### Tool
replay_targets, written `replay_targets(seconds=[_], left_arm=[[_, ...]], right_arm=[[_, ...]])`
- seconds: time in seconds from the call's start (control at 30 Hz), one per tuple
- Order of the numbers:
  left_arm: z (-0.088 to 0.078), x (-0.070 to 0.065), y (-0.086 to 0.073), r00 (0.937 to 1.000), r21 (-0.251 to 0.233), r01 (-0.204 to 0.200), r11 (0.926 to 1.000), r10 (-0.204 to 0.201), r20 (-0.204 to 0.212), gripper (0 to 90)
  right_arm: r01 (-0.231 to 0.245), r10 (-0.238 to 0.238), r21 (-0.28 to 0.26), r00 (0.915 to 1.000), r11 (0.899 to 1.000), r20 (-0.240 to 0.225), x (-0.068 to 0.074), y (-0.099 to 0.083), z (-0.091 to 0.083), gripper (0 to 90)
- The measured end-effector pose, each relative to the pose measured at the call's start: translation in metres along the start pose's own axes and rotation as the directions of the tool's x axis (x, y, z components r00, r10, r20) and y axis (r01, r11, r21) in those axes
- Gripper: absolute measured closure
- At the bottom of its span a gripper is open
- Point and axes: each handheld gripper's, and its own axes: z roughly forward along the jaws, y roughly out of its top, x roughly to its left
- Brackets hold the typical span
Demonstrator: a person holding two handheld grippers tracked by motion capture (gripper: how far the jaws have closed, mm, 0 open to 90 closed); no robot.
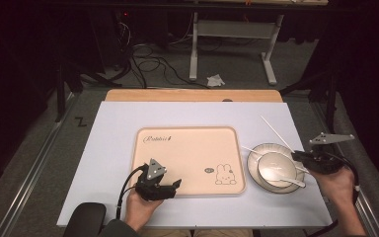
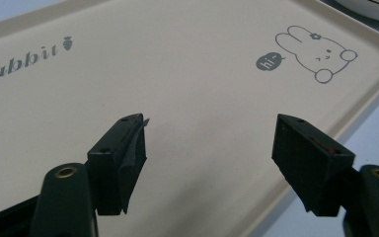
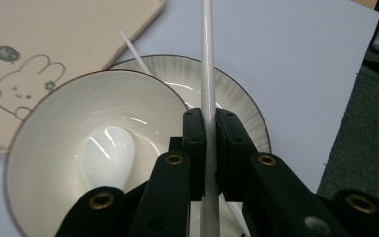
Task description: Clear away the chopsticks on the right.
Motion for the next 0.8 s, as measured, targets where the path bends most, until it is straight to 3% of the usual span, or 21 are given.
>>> replay_targets(seconds=[0.23, 0.33, 0.43, 0.63, 0.8], left_arm=[[0.006, 0.001, 0.004, 0.9999, -0.003, 0.002, 1.0000, -0.002, 0.011, 29.8], [0.007, -0.001, 0.006, 0.9997, -0.002, -0.013, 0.9999, 0.013, 0.019, 30.0], [0.008, -0.004, 0.008, 0.9992, -0.004, -0.029, 0.9996, 0.029, 0.028, 29.9], [0.012, -0.006, 0.010, 0.9983, 0.008, -0.039, 0.9992, 0.038, 0.044, 29.6], [0.014, -0.008, 0.010, 0.9979, 0.014, -0.048, 0.9988, 0.047, 0.045, 29.4]], right_arm=[[-0.024, 0.024, -0.027, 0.9997, 0.999, -0.003, 0.024, -0.003, -0.014, 85.5], [-0.028, 0.028, -0.034, 0.9996, 0.999, -0.007, 0.031, -0.004, -0.017, 85.5], [-0.020, 0.019, -0.041, 0.9997, 0.999, -0.017, 0.047, -0.005, -0.021, 85.5], [-0.021, 0.019, -0.054, 0.9990, 0.998, -0.042, 0.064, -0.004, -0.023, 85.4], [-0.031, 0.026, -0.049, 0.9949, 0.998, -0.097, 0.082, 0.001, -0.012, 85.5]])
